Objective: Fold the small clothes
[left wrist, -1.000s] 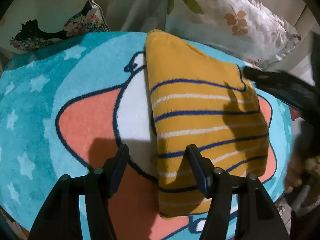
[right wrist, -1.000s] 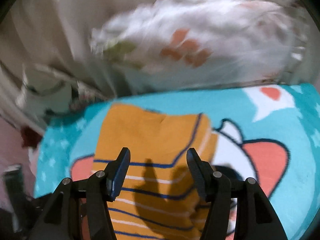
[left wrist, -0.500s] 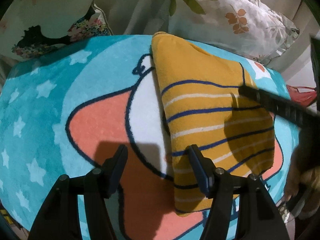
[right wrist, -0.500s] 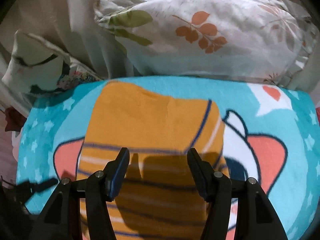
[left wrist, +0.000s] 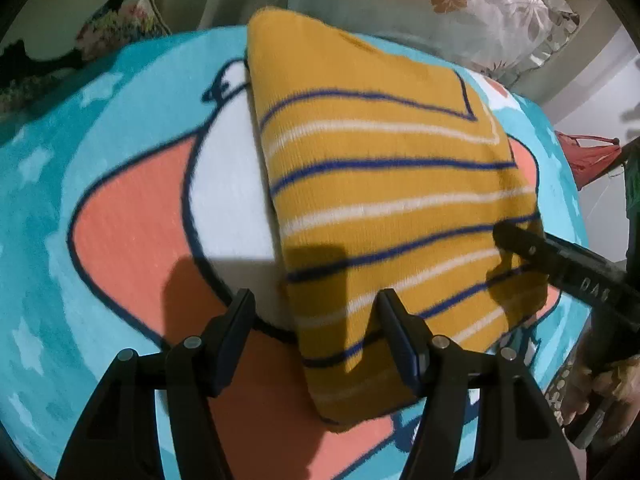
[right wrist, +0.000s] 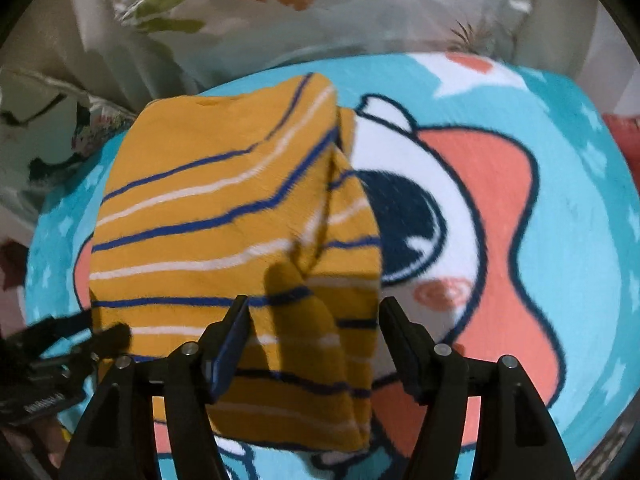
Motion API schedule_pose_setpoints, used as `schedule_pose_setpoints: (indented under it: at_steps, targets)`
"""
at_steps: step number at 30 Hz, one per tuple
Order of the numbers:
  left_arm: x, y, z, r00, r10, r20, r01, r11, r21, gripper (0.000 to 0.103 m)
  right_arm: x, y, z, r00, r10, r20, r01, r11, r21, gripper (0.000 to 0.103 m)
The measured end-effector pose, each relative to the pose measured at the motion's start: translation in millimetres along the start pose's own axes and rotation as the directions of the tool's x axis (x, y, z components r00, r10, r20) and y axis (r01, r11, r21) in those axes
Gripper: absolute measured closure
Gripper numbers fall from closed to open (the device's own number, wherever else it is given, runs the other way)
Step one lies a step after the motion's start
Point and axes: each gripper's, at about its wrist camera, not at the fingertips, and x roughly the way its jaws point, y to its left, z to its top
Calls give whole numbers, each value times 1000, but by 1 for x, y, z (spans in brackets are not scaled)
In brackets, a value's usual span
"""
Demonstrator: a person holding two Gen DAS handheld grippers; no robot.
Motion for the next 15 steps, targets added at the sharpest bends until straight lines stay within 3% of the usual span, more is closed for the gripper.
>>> schedule_pose_setpoints:
  at_steps: [5, 10, 15]
  targets:
    - [-1, 0, -15, 1000, 15, 1, -14, 999, -32, 36, -2, -11, -3, 1000, 15, -1, -15, 1000, -2, 28]
    - [-4, -1, -44, 995, 94, 16, -93, 995, -48, 35, -1, -24, -12, 999, 29, -20, -29, 999, -25, 27]
    - [-22, 1, -64, 992, 118, 46, -113, 989, -99, 35, -11, -48, -24, 998, 53, -31, -54, 998, -38, 25]
